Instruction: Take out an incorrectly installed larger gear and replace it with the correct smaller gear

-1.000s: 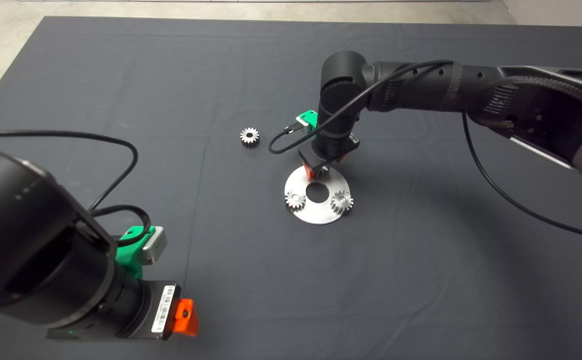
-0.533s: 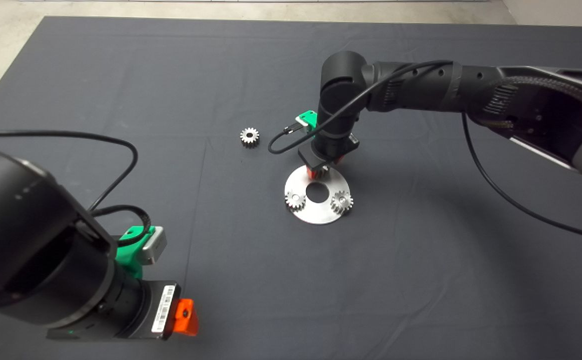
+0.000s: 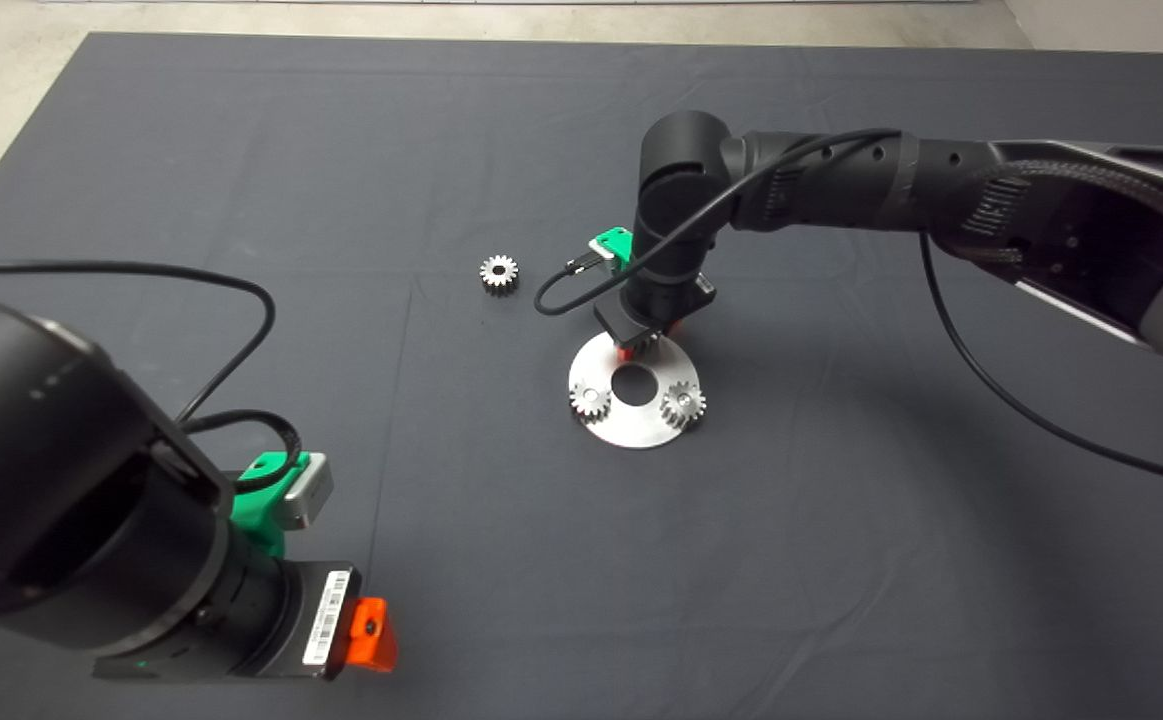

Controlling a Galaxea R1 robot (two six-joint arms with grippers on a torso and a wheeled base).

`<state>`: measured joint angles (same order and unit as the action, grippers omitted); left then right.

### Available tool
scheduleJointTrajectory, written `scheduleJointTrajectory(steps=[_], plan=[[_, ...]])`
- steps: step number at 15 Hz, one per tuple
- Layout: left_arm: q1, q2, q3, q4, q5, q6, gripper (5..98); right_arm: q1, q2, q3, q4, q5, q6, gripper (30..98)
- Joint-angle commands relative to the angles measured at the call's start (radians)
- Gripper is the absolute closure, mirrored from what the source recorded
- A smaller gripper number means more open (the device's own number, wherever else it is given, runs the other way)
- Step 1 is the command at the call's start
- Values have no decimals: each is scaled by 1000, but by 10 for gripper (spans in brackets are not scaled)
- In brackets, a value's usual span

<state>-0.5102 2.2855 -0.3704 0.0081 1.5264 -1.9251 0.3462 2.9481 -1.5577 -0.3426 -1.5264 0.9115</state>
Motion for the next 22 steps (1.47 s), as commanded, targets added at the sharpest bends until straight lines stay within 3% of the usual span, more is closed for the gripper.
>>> scheduleJointTrajectory(steps=[1,7,13,16,22], plan=[[-11,1,18,-14,14,-6,58,16,6,9,-49,2,2,775],[-11,1,18,-14,12,-6,58,21,9,2,-113,3,-5,775],[-11,1,18,-14,12,-8,58,21,9,4,-119,14,-3,775],[-11,1,18,-14,12,-9,58,19,9,2,-141,48,-3,775],[-11,1,18,-15,12,-11,58,16,9,2,-203,52,-5,783]])
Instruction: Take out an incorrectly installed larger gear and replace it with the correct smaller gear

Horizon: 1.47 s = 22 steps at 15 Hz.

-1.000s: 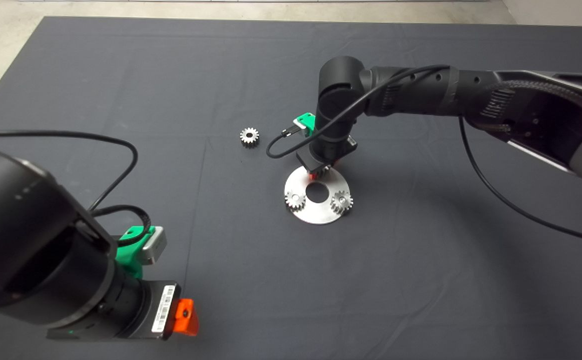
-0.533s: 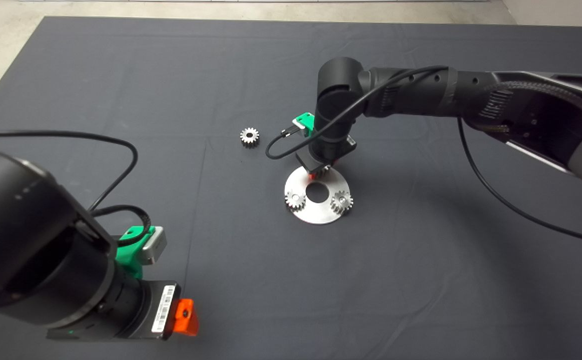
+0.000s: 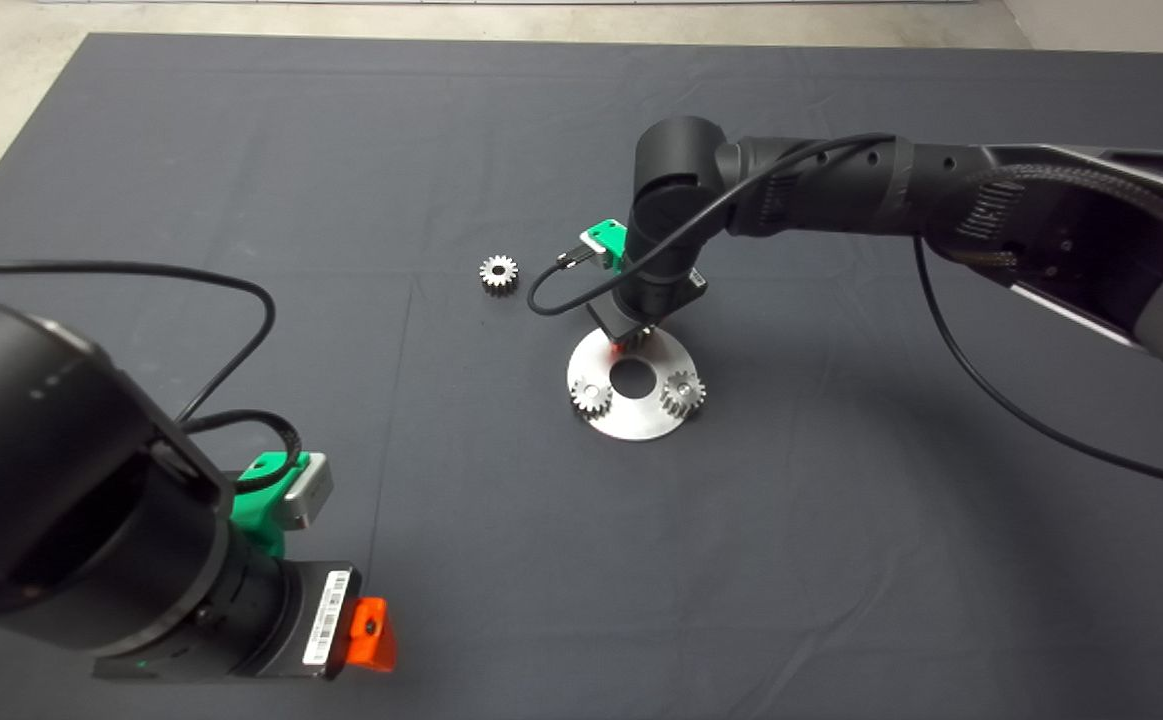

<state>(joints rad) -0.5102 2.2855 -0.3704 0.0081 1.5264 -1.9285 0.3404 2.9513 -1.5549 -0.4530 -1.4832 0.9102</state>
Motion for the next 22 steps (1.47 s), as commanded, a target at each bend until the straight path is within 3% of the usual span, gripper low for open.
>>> scheduleJointTrajectory(steps=[1,22], plan=[[-11,1,18,-14,12,-7,58,22,6,0,-93,9,-4,783],[-11,2,18,-16,12,-14,58,34,6,41,-87,-3,4,815]])
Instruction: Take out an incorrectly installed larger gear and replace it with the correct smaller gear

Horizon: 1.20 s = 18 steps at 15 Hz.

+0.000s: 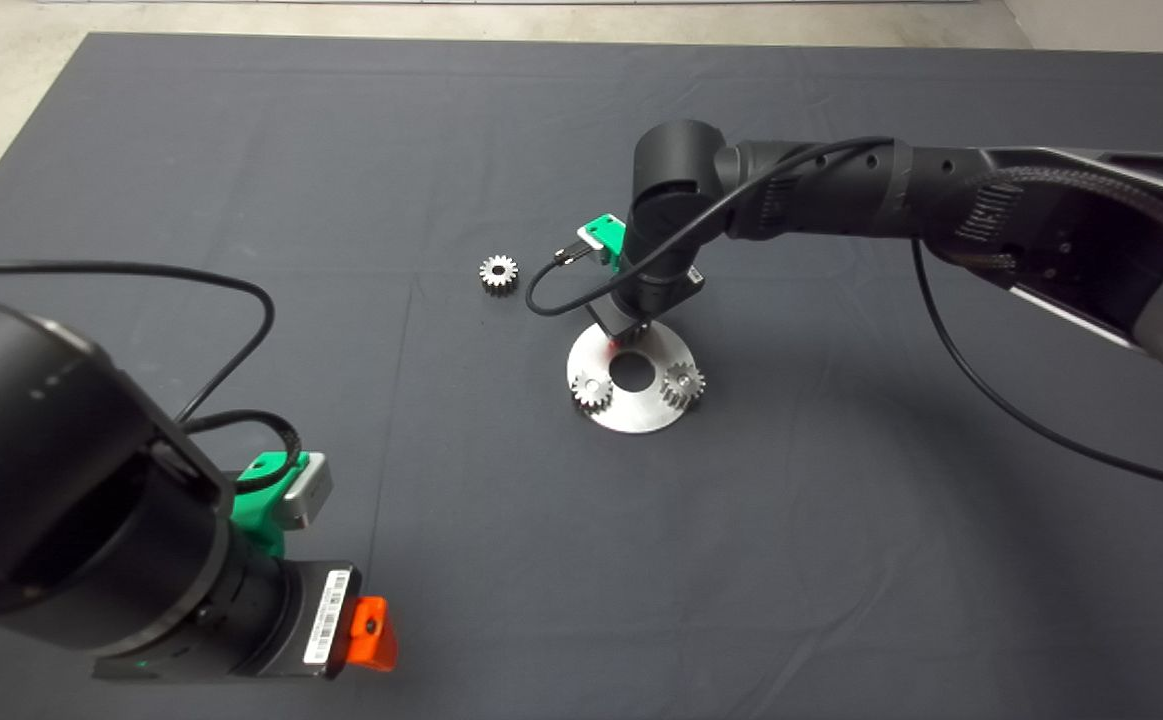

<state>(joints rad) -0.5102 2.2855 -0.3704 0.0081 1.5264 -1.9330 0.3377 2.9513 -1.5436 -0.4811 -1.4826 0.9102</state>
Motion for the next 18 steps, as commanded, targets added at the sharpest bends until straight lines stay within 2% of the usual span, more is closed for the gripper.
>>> scheduleJointTrajectory(steps=[1,8,10,13,16,18], plan=[[-11,1,18,-16,12,-9,58,43,6,45,-59,-5,4,815],[-11,3,18,-16,11,-9,58,81,4,88,-57,-19,7,817],[-11,3,18,-16,11,-9,58,94,3,111,-57,-49,10,817],[-11,3,18,-16,11,-9,58,126,-8,137,-57,-74,12,817],[-11,3,18,-15,11,-9,58,150,-25,140,-53,-118,13,817],[-11,3,18,-16,11,-9,58,150,-72,140,-24,-128,12,818]])
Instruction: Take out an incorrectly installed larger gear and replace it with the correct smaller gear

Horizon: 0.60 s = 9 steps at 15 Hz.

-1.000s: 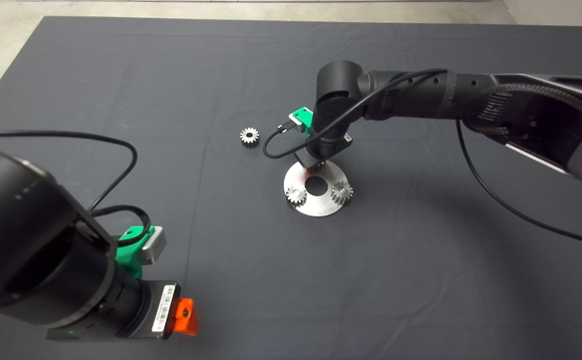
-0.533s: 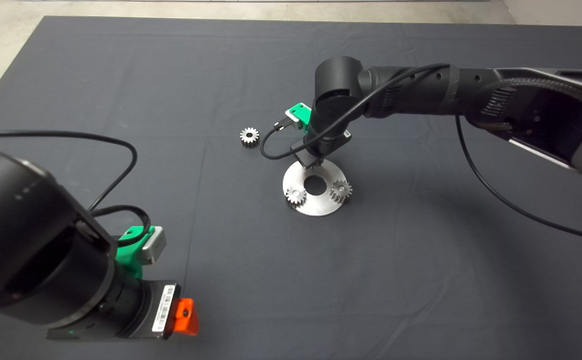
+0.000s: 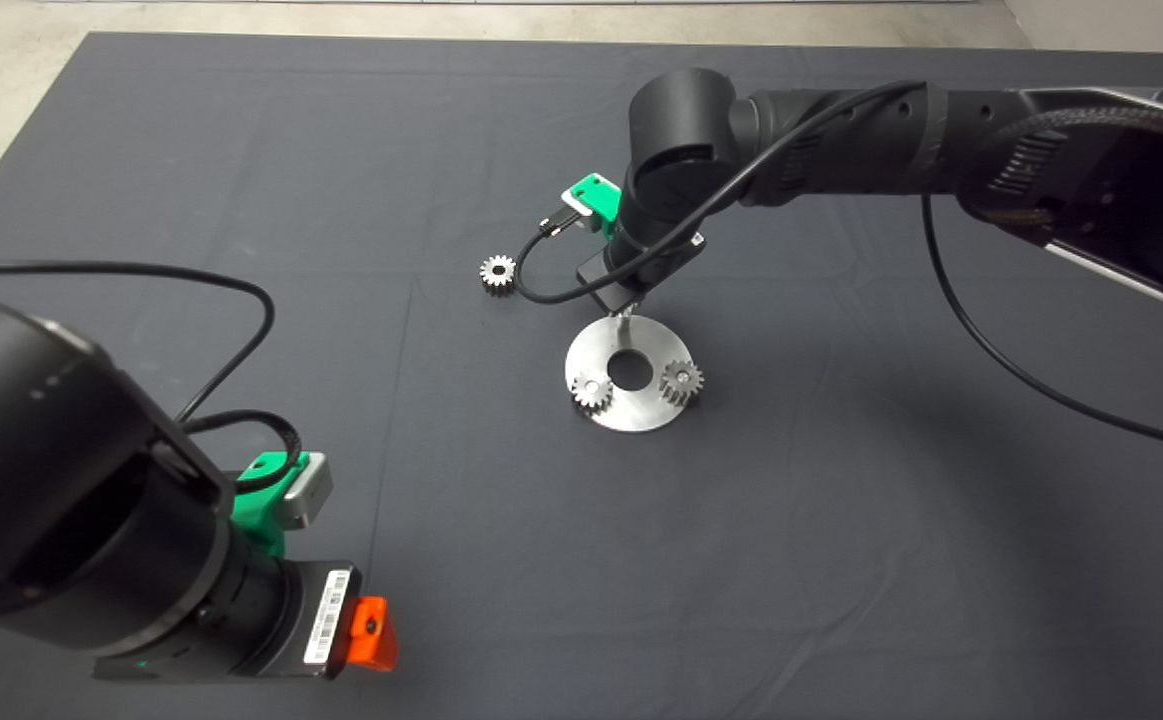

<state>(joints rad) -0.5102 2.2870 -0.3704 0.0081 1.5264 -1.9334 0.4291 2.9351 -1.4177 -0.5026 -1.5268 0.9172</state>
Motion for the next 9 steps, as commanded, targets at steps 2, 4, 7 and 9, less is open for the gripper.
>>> scheduleJointTrajectory(steps=[2,4,7,9], plan=[[-11,1,18,-16,12,-9,58,59,-139,19,59,-90,-3,818],[-11,1,18,-14,11,-9,58,59,-236,98,87,-98,-3,818],[-11,1,18,-14,9,-7,58,59,-382,287,116,-101,-5,818],[-11,1,18,-14,11,-7,58,59,-447,330,137,-101,-5,818]])
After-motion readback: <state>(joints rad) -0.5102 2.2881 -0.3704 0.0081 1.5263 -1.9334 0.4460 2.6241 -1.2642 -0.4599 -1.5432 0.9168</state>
